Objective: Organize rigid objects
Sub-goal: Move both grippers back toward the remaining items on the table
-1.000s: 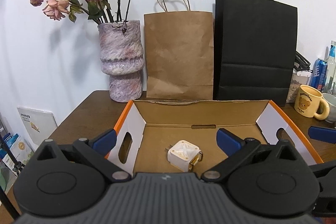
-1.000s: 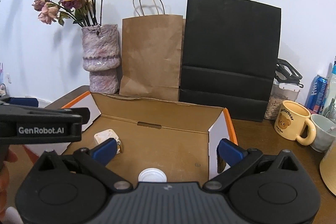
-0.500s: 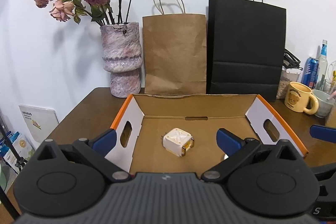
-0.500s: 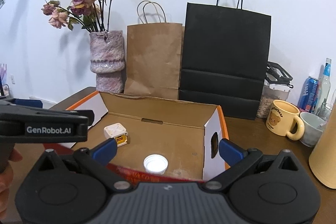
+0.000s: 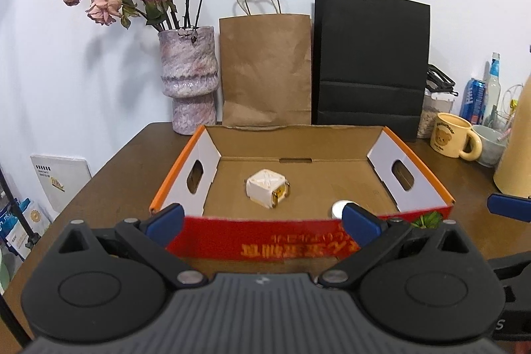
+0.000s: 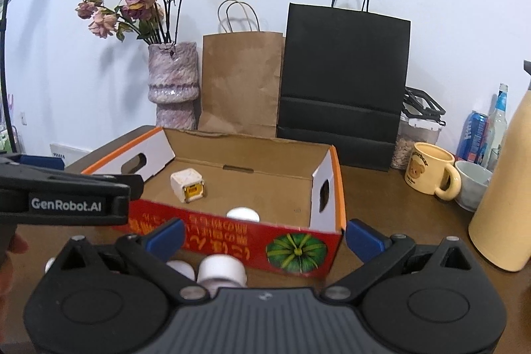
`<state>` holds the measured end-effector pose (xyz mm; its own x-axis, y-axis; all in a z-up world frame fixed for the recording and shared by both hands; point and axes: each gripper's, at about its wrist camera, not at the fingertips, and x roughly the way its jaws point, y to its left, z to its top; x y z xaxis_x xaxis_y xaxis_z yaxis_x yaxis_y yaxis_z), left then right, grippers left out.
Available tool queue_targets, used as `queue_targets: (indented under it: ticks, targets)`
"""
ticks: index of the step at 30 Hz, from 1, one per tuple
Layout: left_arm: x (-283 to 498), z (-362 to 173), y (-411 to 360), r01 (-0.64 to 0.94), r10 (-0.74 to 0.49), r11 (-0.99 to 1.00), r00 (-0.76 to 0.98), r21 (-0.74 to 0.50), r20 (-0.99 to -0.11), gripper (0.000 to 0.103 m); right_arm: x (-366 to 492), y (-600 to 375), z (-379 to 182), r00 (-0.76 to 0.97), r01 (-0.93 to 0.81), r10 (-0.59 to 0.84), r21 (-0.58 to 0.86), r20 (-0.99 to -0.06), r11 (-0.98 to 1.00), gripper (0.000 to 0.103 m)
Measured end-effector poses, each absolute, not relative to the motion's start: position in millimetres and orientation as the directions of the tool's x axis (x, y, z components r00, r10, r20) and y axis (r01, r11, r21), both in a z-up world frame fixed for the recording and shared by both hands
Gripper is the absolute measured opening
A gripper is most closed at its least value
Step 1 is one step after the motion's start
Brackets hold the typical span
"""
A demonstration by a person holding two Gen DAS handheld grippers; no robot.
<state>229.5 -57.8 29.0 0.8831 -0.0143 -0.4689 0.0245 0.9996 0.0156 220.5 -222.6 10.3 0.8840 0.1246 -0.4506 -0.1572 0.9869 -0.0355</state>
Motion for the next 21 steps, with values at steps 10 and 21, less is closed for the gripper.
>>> queue_targets:
  ticks: [10, 21]
  targets:
    - [201.0, 19.2, -57.5, 0.014, -0.003, 1.000, 0.868, 0.017, -0.496, 0.103, 187.7, -229.8, -0.9, 0.873, -0.169, 0.125, -0.051, -0.471, 0.984, 0.103]
    - [180.9, 3.0, -58.6, 0.005, 0.006, 1.000, 0.842, 0.020, -0.539, 0.103, 160.4, -236.6, -15.3, 0.860, -0.188, 0.135, -0.059, -0.493, 0.980, 0.103]
